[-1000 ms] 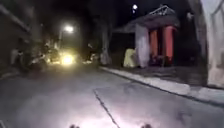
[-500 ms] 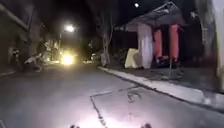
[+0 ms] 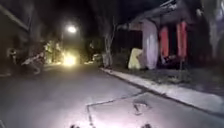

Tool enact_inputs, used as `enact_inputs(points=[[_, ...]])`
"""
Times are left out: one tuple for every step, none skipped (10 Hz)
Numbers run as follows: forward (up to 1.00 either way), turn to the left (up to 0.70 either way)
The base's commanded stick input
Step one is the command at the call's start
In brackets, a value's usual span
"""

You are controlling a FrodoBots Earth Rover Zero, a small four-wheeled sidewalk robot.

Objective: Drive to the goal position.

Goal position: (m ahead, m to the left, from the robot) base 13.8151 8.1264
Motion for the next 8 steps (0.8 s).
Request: enact_inputs(points=[[0.7, 0.0], [0.7, 0.0], [0.7, 0.0], [0.7, 0.0], [0.7, 0.06], [0.7, 0.35], [0.7, 0.35], [0.7, 0.35]])
